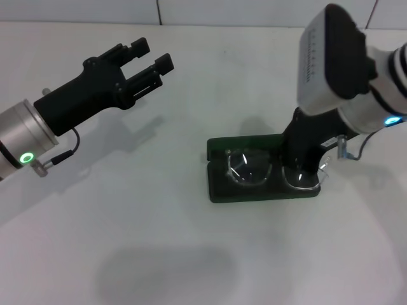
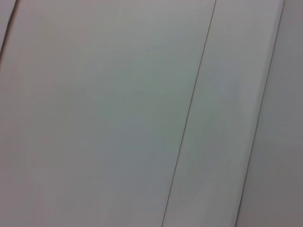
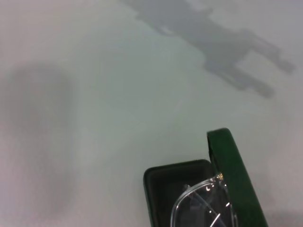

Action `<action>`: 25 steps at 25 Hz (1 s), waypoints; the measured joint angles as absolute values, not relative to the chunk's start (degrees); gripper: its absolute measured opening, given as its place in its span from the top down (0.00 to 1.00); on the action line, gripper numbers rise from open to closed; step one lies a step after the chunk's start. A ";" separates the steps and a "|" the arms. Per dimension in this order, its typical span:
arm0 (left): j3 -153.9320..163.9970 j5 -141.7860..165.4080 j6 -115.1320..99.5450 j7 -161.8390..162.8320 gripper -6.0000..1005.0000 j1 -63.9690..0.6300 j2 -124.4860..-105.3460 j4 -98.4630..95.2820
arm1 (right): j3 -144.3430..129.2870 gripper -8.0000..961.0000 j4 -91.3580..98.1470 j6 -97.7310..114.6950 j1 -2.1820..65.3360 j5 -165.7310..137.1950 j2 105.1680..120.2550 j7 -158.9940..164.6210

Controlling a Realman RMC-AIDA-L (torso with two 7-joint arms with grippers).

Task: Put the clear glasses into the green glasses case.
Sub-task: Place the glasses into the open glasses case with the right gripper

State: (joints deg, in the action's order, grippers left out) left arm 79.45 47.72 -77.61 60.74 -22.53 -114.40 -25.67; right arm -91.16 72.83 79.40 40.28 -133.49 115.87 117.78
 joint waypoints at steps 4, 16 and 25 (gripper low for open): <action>79.45 47.73 -77.61 60.09 0.32 -22.40 -114.36 -25.63 | -93.59 0.90 73.07 77.86 40.39 -134.03 115.89 116.31; 79.45 47.73 -78.43 59.53 0.32 -21.77 -114.21 -25.67 | -97.34 0.86 74.37 75.52 39.59 -134.04 115.93 113.26; 79.45 47.72 -78.43 59.43 0.32 -21.66 -114.16 -25.67 | -99.01 0.84 74.52 73.02 38.57 -136.02 115.97 112.47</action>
